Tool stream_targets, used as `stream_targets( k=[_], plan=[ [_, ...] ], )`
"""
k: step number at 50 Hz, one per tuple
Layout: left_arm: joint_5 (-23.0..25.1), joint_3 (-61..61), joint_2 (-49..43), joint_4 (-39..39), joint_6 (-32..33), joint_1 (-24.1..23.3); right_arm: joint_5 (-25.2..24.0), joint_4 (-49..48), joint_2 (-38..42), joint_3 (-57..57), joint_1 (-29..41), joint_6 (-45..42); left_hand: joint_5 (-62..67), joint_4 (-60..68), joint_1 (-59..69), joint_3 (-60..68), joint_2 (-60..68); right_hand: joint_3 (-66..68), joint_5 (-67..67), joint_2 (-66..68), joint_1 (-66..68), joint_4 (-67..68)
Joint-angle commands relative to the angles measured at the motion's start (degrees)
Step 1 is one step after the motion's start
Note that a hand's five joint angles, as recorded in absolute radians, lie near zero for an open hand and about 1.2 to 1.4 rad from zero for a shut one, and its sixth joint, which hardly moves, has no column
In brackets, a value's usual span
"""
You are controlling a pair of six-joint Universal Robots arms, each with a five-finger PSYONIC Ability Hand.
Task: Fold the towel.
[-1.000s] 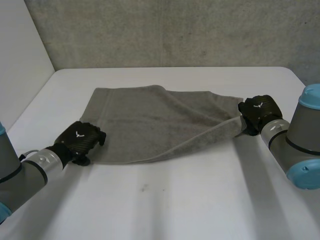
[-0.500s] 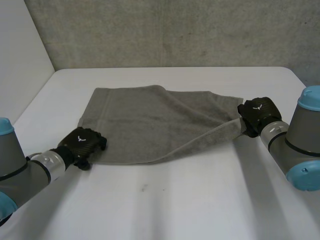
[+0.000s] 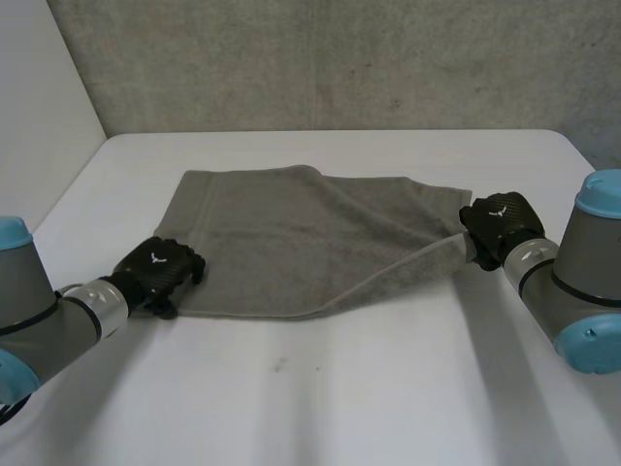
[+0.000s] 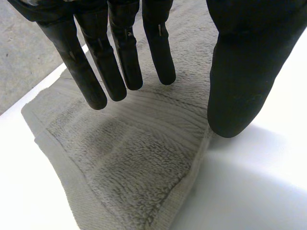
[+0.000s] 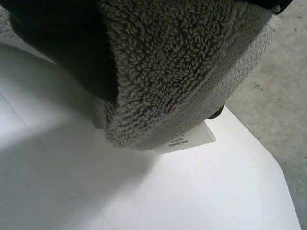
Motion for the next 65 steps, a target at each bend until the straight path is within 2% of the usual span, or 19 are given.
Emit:
stream_targets(
  k=[1,7,12,15,17,18,20,21,22,23,24,25,29,31,42,56,60,65],
  plan=[
    [-0.08,2.70,-2.13,-0.01,0.09,0.00,-0.01,0.00,0.05,0.16,0.08,-0.08,5.78,5.58,5.70,5.68,5.69,11.99,13.75,12.87,24.12,11.66],
    [0.00,3.76,-2.84,0.16,0.09,-0.09,0.08,-0.09,0.05,0.24,0.08,-0.08,7.63,7.43,7.55,7.53,7.54,11.99,13.75,12.87,24.12,11.66],
    [-1.05,5.69,-3.01,0.51,-0.08,-0.18,0.08,0.00,0.05,0.24,0.08,-0.08,23.91,23.71,23.83,23.81,23.82,11.99,13.75,12.87,24.12,11.66],
    [-1.84,5.96,-3.01,0.87,-0.08,-0.26,0.08,-0.09,0.05,0.16,0.08,-0.17,26.63,26.44,26.56,26.54,26.54,11.99,13.75,12.87,24.12,11.66],
    [-4.81,6.05,-2.84,2.44,-0.17,-0.53,0.08,-0.09,0.05,0.16,0.00,-0.17,37.01,36.81,36.93,36.91,36.92,11.99,13.75,12.87,24.12,11.66],
    [-4.83,6.05,-2.84,2.45,-0.17,-0.53,0.08,-0.09,0.05,0.16,0.00,-0.17,37.06,36.87,36.99,36.97,36.97,11.99,13.75,12.87,24.12,11.66],
    [-8.77,4.91,-2.05,3.59,-0.69,-0.88,0.08,-0.09,0.05,0.07,0.00,-0.17,38.24,38.05,38.17,38.15,38.15,11.99,13.75,12.87,24.12,11.66],
    [-8.79,4.90,-2.05,3.59,-0.70,-0.88,0.08,-0.09,0.05,0.07,0.00,-0.17,38.24,38.05,38.16,38.15,38.15,11.99,13.75,12.87,24.12,11.66],
    [-9.48,4.21,-1.53,3.42,-1.31,-1.05,0.08,-0.09,0.05,0.07,0.00,-0.17,35.74,35.55,35.67,35.65,35.65,11.99,13.75,12.87,24.12,11.66],
    [-9.40,2.98,-0.56,3.42,-2.18,-0.97,0.08,-0.09,0.05,0.07,0.00,-0.17,27.56,27.36,27.48,27.46,27.47,11.99,13.75,12.87,24.12,11.66],
    [-9.40,2.97,-0.55,3.42,-2.19,-0.97,0.08,-0.09,0.05,0.07,0.00,-0.17,27.48,27.28,27.40,27.38,27.39,11.99,13.75,12.87,24.12,11.66],
    [-9.23,1.66,0.66,3.42,-3.06,-0.88,0.08,-0.09,0.05,0.07,0.00,-0.17,19.15,18.95,19.07,19.05,19.06,11.99,13.75,12.87,24.12,11.66],
    [-8.61,-0.28,2.17,3.68,-3.95,-0.62,0.08,-0.09,0.05,0.07,0.00,-0.17,15.70,15.51,15.62,15.61,15.61,11.99,13.75,12.87,24.12,11.66],
    [-8.17,-1.07,2.26,3.77,-3.69,-0.53,0.08,-0.09,0.05,0.07,0.00,-0.17,7.66,7.46,7.58,7.56,7.57,11.99,13.75,12.87,24.12,11.66],
    [-8.26,-0.19,-0.55,4.47,-3.34,-0.44,0.08,0.00,0.14,0.33,0.17,-0.17,5.95,5.75,5.87,5.85,5.86,11.99,13.75,12.87,24.12,11.66],
    [-8.44,-1.78,1.38,3.06,-3.42,-0.09,-0.01,-0.09,0.14,0.42,0.17,-0.17,5.61,5.41,5.53,5.51,5.52,11.99,13.75,12.87,24.12,11.66],
    [-8.44,-2.57,1.91,2.19,-3.42,0.26,-0.09,-0.09,0.49,0.42,0.17,-0.26,-0.59,-0.79,-0.67,-0.69,-0.68,11.99,13.75,12.87,24.12,11.66],
    [-8.44,-2.57,1.73,2.01,-3.34,0.35,-0.09,-0.09,0.75,0.33,0.17,-0.26,-0.45,-0.64,-0.53,-0.54,-0.54,11.99,13.75,12.87,24.12,11.66]
  ],
)
